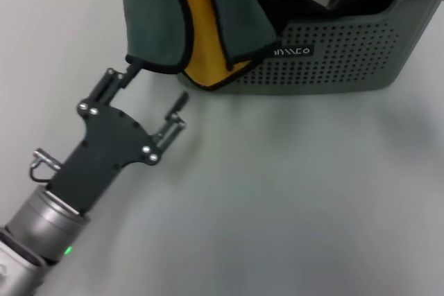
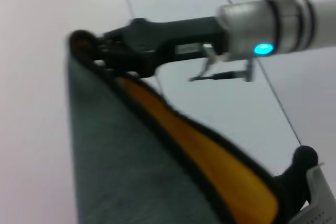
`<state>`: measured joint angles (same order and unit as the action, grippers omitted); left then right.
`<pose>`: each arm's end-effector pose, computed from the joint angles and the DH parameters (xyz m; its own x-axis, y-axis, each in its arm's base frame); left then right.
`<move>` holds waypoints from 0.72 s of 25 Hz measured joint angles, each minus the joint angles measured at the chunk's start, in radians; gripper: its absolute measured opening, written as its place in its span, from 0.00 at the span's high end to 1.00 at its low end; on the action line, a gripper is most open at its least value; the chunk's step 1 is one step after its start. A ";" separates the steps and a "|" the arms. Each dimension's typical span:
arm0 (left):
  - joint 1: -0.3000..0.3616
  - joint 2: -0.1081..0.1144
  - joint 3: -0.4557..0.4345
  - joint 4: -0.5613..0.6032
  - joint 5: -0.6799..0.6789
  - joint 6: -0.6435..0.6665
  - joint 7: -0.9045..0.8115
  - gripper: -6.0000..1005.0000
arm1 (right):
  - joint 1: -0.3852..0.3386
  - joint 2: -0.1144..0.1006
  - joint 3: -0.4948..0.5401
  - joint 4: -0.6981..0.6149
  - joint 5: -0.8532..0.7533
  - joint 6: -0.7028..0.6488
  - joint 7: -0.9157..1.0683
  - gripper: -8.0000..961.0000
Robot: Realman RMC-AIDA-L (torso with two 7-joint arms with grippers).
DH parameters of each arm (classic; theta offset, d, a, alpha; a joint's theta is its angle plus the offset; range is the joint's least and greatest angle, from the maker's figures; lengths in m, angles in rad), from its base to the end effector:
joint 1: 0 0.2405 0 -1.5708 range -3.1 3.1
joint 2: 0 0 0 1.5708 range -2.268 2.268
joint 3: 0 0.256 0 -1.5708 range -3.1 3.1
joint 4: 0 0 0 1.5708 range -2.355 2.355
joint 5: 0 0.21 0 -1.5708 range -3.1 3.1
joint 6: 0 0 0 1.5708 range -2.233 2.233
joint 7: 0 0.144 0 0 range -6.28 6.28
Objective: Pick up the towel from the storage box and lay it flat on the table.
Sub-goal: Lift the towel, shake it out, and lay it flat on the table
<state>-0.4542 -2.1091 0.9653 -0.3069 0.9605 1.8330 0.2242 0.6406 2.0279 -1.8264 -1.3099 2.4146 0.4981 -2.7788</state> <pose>-0.2691 0.2254 -0.0563 0.7160 -0.4250 0.5538 0.3232 -0.5014 -0.8026 -0.0238 0.3762 -0.0053 0.5852 0.7811 -0.2176 0.2416 -0.4241 -0.8728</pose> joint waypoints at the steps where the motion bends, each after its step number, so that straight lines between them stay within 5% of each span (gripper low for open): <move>1: -0.006 0.000 -0.025 -0.012 0.026 -0.001 0.039 0.34 | 0.004 0.000 -0.001 0.000 0.000 -0.004 0.001 0.94; 7: -0.036 0.000 -0.179 -0.055 0.135 -0.007 0.195 0.30 | 0.014 0.000 -0.001 0.002 0.000 -0.011 0.016 0.94; 18: -0.056 0.000 -0.258 -0.065 0.140 -0.028 0.253 0.30 | 0.021 0.000 -0.009 0.001 0.000 -0.010 0.024 0.93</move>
<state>-0.5098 -2.1092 0.7070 -0.3722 1.1009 1.8048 0.4776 0.6613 2.0279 -1.8353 -1.3090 2.4143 0.4883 -2.7551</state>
